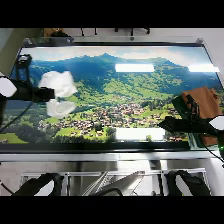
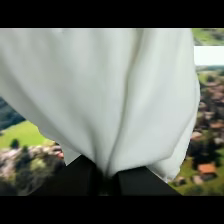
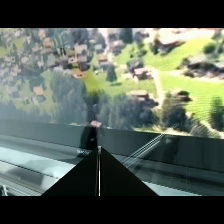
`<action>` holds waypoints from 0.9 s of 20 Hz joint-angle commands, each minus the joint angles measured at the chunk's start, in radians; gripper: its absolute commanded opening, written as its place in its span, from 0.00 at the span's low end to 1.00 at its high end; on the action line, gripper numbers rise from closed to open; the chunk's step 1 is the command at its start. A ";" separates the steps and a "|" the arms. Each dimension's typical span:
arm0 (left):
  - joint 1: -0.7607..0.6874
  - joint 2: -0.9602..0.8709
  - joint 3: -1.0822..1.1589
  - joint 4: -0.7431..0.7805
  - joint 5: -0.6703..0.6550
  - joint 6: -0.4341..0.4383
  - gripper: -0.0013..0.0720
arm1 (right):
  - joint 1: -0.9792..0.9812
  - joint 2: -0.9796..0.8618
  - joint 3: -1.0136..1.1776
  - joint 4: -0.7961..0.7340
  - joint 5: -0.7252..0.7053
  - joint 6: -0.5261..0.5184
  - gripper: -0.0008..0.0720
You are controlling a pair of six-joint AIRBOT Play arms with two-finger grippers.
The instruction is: Fold the shirts.
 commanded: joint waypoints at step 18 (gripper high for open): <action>-0.201 0.082 -0.393 0.051 -0.078 -0.053 0.96 | 0.001 -0.147 0.000 0.060 -0.043 -0.158 0.42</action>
